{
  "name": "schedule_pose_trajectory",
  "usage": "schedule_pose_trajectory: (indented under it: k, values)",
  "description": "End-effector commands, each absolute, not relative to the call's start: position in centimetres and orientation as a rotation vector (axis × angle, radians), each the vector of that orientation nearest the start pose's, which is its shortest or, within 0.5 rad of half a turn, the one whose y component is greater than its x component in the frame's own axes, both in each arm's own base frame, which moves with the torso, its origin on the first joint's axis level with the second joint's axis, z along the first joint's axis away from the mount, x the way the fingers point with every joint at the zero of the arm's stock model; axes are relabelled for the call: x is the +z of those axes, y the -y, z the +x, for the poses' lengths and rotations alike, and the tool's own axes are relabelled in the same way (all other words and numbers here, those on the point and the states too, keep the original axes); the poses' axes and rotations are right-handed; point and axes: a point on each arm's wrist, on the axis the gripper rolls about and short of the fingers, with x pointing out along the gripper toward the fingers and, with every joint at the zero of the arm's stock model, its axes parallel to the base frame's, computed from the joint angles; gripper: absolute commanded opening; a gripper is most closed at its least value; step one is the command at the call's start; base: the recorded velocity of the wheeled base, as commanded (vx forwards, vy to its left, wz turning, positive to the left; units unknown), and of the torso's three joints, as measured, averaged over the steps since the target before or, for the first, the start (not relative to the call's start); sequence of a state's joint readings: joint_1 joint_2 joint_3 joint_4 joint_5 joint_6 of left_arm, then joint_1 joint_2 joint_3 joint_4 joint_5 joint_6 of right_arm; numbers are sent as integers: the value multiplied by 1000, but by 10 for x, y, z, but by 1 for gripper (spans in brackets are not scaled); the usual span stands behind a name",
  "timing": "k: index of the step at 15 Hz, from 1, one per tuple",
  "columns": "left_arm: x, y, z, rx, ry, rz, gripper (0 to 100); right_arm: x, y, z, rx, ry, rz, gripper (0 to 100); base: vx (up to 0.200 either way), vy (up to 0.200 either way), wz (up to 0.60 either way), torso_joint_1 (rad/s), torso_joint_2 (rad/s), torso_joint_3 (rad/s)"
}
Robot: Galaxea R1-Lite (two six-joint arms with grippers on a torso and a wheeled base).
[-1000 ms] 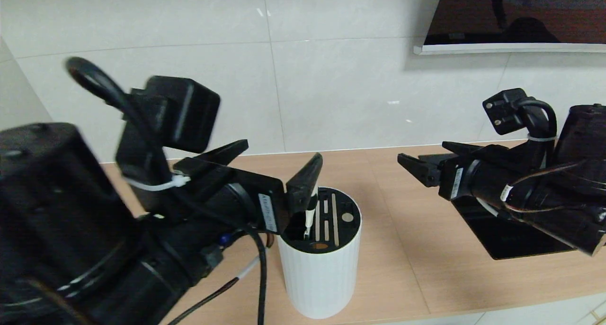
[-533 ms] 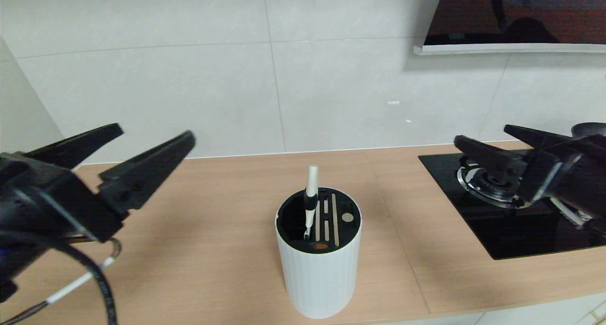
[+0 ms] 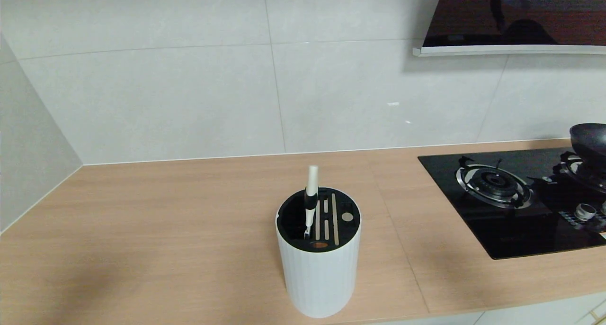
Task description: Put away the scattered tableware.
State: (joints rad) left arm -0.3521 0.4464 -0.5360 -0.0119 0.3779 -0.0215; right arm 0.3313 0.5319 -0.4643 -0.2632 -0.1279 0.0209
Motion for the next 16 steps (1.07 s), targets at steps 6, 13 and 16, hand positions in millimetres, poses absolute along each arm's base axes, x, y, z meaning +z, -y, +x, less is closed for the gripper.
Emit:
schedule_pose_trajectory:
  k: [6,13,16]
  values:
    - [175,-7,-71,240,315,-27,100,184,2,-69,-8,317,14,100,0,0,0,0,0,0]
    - [107,-2,-35,88,88,11,100,111,0,-37,-2,94,-11,100,0,0,0,0,0,0]
    - [83,0,-23,-2,74,40,100,82,-1,-23,57,61,-37,100,0,0,0,0,0,0]
